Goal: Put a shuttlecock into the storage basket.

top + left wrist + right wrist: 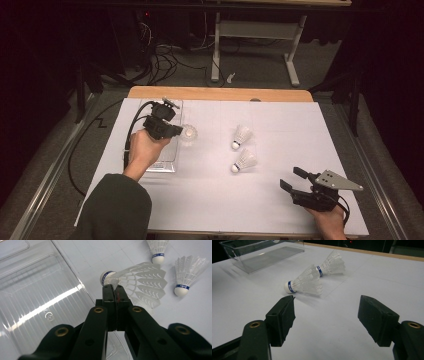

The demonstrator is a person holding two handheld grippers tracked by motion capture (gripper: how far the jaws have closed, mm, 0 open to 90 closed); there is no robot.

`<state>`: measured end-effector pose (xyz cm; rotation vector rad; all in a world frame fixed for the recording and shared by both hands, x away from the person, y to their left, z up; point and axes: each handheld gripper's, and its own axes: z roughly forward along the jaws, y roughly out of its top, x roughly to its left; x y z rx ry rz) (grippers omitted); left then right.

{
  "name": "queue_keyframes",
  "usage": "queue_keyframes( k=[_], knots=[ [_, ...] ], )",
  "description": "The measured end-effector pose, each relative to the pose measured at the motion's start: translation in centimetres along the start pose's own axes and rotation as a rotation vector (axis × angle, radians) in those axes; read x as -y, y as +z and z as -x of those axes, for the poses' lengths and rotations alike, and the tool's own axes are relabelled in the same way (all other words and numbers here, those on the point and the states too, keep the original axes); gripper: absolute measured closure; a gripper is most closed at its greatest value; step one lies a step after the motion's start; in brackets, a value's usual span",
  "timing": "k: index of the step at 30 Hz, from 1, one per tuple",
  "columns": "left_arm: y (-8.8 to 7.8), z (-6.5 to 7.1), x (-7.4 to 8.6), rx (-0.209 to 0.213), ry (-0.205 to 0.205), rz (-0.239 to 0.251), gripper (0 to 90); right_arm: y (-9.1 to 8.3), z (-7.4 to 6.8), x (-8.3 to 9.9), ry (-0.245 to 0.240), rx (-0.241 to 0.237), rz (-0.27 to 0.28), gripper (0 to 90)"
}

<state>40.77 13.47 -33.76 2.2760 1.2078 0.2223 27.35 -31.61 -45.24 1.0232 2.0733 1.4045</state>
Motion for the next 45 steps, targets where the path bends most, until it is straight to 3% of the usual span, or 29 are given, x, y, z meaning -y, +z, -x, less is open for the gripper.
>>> queue_keyframes(
  k=[24,45],
  knots=[
    [-1.4,-3.0,0.7,-0.066,-0.08,0.035,90.0,0.0,0.0,0.0,0.001,-0.001,0.0,30.0],
    [-0.2,-4.7,0.4,-0.101,-0.123,0.026,89.8,0.0,0.0,0.0,0.002,-0.002,0.0,30.0]
  ],
)
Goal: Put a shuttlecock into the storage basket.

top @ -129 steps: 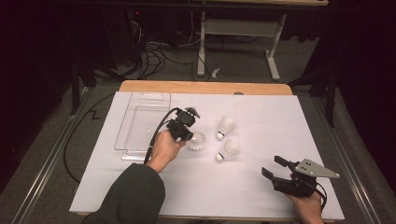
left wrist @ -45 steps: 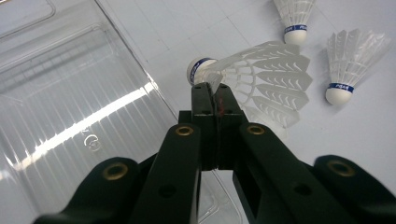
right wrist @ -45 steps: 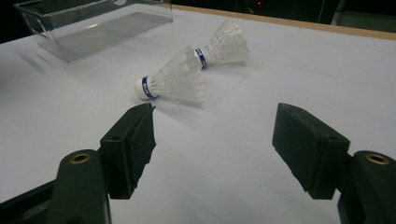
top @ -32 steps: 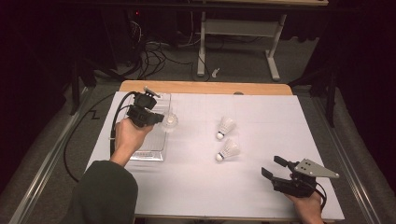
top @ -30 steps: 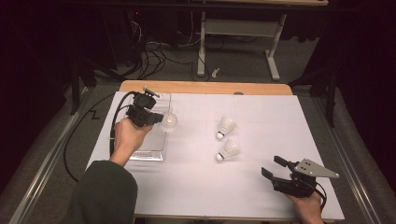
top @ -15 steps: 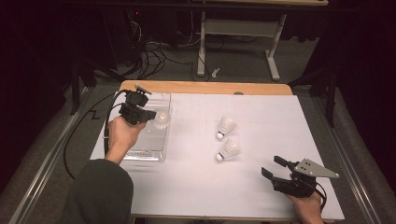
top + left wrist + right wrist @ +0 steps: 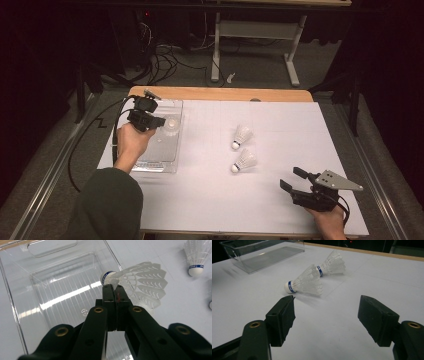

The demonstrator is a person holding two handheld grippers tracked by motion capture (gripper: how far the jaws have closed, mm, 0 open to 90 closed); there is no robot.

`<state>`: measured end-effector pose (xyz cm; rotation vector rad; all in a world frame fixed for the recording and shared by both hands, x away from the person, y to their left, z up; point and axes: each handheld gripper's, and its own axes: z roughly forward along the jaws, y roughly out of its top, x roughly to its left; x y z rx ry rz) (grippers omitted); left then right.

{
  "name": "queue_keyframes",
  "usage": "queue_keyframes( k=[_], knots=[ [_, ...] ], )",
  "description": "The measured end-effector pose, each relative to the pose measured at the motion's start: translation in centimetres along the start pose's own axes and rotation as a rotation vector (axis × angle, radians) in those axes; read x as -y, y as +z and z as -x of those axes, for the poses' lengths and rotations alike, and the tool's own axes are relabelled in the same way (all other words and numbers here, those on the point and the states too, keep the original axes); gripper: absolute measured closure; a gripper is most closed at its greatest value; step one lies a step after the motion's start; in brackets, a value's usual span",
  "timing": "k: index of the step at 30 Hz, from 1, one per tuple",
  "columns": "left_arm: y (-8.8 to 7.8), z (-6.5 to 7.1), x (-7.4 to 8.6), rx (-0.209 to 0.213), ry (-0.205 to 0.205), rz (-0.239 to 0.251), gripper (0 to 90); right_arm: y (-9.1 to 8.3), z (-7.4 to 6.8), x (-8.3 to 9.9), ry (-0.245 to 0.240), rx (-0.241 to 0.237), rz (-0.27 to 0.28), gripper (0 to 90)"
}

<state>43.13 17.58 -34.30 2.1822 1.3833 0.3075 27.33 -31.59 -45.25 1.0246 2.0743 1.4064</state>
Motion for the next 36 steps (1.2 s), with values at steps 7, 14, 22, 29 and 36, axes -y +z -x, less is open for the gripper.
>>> queue_keyframes(
  k=[7,14,22,29,36],
  knots=[
    [0.8,-0.7,-0.3,-0.016,-0.016,0.002,89.7,0.0,0.0,0.0,-0.001,-0.001,0.0,30.0],
    [1.5,-1.3,-0.6,-0.045,-0.026,0.0,89.5,0.0,0.0,0.0,0.0,-0.001,-0.001,30.0],
    [2.7,-1.8,-1.0,-0.059,-0.027,-0.007,89.3,0.0,0.0,0.0,0.001,-0.002,-0.001,29.9],
    [3.3,-2.0,-1.1,-0.07,-0.032,-0.01,89.0,0.0,0.0,0.0,-0.001,-0.004,-0.001,29.9],
    [3.8,-2.3,-1.3,-0.083,-0.04,-0.015,89.0,0.0,0.0,0.0,0.0,-0.004,-0.002,29.9]
  ],
)
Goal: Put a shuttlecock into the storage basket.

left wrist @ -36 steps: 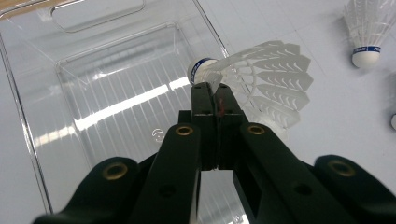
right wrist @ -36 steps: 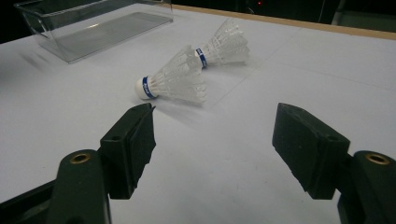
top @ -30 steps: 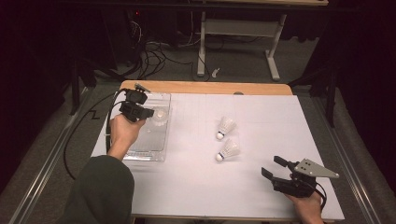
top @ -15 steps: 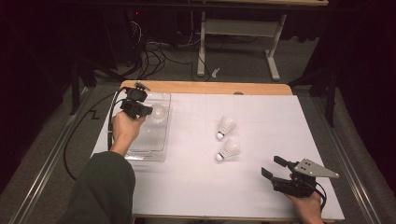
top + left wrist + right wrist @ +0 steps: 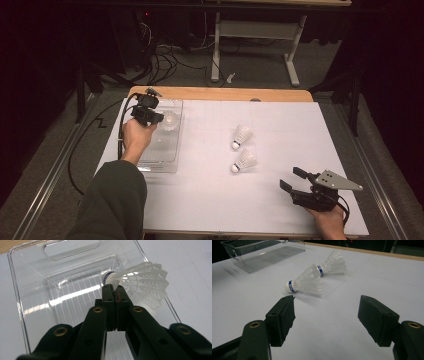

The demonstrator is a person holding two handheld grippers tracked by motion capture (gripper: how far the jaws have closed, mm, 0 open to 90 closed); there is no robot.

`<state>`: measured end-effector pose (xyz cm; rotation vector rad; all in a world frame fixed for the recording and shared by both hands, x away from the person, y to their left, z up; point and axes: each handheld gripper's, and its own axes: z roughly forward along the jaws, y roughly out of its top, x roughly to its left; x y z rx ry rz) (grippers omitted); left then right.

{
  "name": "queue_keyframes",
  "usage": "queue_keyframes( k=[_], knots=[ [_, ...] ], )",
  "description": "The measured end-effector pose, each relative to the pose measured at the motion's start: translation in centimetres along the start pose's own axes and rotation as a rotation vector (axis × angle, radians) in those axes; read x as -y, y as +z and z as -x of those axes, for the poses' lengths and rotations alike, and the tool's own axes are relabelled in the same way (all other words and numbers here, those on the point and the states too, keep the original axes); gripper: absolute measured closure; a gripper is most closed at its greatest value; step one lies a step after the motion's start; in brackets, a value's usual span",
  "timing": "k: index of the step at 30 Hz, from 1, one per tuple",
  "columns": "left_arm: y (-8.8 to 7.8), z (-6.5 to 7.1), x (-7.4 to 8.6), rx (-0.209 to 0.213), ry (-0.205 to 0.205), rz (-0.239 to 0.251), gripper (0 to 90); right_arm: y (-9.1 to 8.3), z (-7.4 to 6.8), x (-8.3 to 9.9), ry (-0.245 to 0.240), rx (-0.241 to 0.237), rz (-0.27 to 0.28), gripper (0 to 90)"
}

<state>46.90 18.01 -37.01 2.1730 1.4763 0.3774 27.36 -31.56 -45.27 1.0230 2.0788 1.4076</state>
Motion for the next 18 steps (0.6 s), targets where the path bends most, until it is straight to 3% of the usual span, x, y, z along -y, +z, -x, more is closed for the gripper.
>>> queue_keyframes(
  k=[13,18],
  knots=[
    [0.59,-0.01,-0.08,-0.011,-0.003,-0.018,87.0,0.0,-0.06,0.0,-0.003,0.001,-0.002,30.0],
    [0.55,0.07,-0.09,-0.008,-0.011,-0.013,71.1,0.01,-0.07,0.0,-0.002,0.0,-0.002,29.9]
  ],
)
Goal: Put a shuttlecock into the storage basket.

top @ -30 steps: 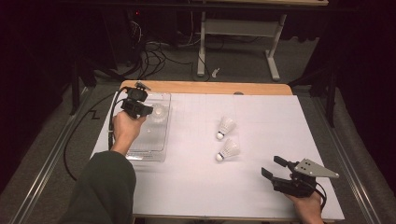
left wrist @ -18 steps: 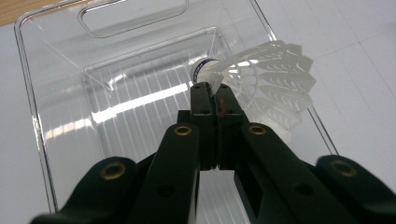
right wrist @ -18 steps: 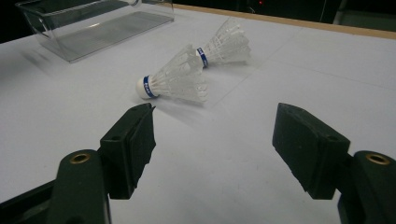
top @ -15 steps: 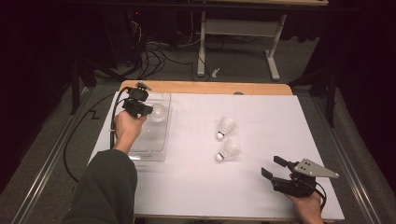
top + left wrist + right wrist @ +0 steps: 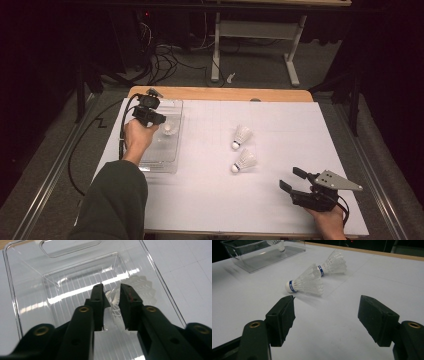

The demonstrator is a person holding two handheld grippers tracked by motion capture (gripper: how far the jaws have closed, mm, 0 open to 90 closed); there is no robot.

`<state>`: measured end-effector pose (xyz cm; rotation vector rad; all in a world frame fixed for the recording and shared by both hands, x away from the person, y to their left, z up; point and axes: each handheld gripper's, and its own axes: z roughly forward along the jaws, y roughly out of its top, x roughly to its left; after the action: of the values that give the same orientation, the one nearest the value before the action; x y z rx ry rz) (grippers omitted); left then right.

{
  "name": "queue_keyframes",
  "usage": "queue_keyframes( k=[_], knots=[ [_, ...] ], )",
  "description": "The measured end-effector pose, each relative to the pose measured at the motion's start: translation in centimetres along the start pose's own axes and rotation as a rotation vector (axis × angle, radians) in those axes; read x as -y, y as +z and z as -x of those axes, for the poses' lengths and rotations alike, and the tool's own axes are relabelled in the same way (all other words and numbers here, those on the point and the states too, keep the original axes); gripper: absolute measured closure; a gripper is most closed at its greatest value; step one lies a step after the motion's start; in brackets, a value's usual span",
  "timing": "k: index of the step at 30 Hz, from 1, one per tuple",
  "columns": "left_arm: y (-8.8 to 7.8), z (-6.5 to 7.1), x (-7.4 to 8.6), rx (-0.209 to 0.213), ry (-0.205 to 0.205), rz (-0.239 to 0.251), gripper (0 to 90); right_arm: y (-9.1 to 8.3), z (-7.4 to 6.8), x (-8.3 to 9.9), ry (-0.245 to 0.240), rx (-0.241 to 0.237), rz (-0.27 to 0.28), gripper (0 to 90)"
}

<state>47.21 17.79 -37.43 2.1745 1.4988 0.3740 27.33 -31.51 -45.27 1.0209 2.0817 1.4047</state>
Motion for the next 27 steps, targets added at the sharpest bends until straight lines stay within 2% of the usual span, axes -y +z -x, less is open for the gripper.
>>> queue_keyframes(
  k=[2,4,9,18,27],
  knots=[
    [0.0,0.0,0.0,0.0,-0.001,-0.001,67.6,0.0,0.0,0.0,0.001,0.0,-0.001,30.0],
    [-0.1,0.1,0.1,-0.001,-0.002,-0.002,59.9,0.0,0.0,0.0,-0.001,0.0,0.0,30.0],
    [-0.5,0.3,0.1,0.01,-0.009,0.018,51.1,0.0,0.0,0.0,-0.001,0.0,0.0,30.0],
    [-1.2,1.0,0.2,-0.011,0.002,0.07,42.4,0.0,0.0,0.0,-0.001,0.001,0.0,29.9],
    [-2.1,1.6,0.6,0.016,0.008,0.125,41.8,0.0,0.0,0.0,-0.001,-0.001,0.001,30.0]
  ],
)
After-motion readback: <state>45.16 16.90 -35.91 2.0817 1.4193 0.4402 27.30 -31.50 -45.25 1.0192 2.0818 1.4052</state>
